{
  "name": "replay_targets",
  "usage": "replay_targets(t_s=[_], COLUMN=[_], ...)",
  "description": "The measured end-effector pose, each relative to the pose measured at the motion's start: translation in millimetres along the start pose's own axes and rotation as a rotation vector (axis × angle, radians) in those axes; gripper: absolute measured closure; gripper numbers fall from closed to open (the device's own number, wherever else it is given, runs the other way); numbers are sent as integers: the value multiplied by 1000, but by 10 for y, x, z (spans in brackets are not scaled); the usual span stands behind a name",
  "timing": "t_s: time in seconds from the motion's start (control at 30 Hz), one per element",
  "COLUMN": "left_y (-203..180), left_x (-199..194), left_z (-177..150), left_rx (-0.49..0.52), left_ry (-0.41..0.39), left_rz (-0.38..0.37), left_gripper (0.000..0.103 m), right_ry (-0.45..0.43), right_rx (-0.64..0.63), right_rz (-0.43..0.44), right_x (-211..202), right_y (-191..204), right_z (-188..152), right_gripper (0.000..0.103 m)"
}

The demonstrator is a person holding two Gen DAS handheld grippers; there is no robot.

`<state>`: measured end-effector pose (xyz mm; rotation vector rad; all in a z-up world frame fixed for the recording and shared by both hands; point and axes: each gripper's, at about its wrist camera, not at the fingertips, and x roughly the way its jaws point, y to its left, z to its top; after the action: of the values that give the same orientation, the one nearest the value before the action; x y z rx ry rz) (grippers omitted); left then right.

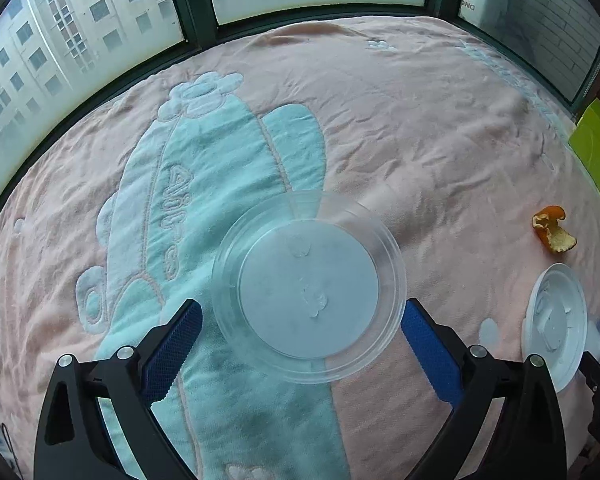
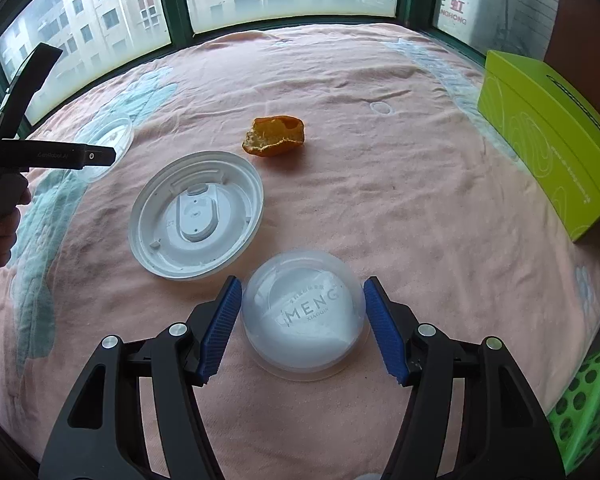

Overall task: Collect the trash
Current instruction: 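Grasp the clear round lid with the left gripper while the right grasps the white cup, then carry the clear lid and white cup to the green basket and release both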

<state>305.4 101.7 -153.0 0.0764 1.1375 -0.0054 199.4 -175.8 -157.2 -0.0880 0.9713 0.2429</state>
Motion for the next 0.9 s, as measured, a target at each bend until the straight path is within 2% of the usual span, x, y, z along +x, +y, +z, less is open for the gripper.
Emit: replay_targets(t_s=[0.23,0.27,0.47,0.67,0.9], left_y=[-23,-35,-50,-99,-368], left_x=[56,48,1,-246,-663], left_z=[-16,-23,-60,-121,-256], left_rx=[-1,7,-2,-16,7], left_ry=[-5,-12,-22,-57,-104], left_rz=[-47,-44,-43,-53,-87], left_gripper=[9,15,15,16,16], right_ry=[-7,-10,-20,-47,-89], right_rx=[-8,-10,4,23,51], right_rz=[-14,-17,-3,10,14], right_x=[6,4,-55,-240,-580], right_y=[18,19,7,-16,-92], right_z=[-3,-5,-15,-43,-134], right_gripper=[40,43,44,44,44])
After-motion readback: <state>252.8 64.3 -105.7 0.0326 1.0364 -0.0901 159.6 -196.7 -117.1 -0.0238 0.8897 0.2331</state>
